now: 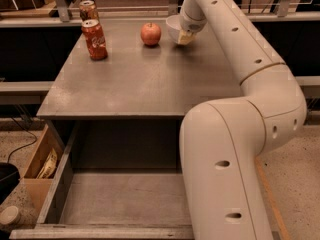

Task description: Move white bowl near apple

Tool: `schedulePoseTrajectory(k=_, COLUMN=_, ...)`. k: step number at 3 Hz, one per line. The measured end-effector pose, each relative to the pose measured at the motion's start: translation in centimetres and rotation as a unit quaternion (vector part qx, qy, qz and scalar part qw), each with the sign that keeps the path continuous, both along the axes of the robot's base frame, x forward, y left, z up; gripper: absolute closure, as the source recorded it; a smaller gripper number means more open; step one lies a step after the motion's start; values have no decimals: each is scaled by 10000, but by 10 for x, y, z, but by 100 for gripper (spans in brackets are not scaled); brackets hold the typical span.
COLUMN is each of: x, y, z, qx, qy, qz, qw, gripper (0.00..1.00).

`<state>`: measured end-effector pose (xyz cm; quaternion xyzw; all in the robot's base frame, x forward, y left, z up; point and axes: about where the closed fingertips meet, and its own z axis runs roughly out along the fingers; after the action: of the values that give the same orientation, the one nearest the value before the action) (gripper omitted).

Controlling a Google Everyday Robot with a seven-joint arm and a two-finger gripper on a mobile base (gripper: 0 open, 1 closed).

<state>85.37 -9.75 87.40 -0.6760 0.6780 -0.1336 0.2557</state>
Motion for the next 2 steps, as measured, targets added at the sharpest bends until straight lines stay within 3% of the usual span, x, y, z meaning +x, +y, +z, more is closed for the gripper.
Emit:
schedulePoseTrajectory(k=1, x=-6, y=2, z=-27, qx=-289, qy=397, qz=78, qw=9988, gripper=88)
schedulePoseTrajectory(k=2, x=-8, y=2, z=-31, qx=-327, qy=476, qz=81, qw=9983, gripper=71)
